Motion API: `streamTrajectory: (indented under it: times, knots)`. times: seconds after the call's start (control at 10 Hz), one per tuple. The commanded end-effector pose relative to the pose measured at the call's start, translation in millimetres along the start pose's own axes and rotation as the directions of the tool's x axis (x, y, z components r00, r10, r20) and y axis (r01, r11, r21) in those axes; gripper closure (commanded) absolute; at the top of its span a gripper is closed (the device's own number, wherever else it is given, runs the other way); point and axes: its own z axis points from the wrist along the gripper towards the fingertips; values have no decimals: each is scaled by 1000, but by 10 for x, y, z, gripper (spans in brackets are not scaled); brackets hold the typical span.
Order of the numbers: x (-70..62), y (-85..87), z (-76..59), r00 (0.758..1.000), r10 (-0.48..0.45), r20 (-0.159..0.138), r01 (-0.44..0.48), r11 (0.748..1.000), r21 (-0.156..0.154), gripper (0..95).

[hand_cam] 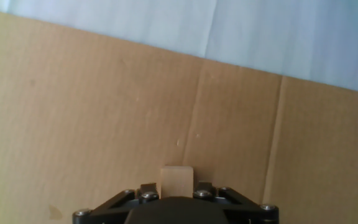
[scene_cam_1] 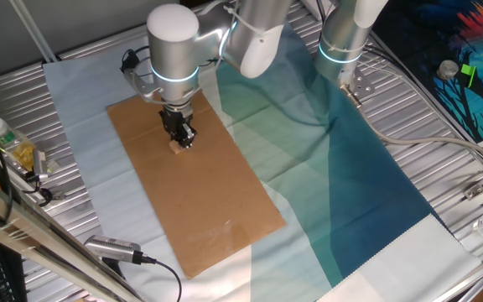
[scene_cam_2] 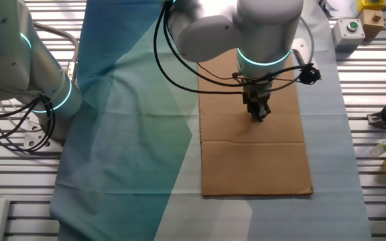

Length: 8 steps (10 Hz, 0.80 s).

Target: Grab the block and place it at the designated location

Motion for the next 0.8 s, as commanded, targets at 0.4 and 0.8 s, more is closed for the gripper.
streamTrajectory:
  times: [0.4, 0.8]
  knots:
    - [-8, -20, -68, 1000, -5, 6, 5, 1000, 2, 570]
    - [-72, -71, -334, 1000, 8, 12, -8, 1000, -9, 570]
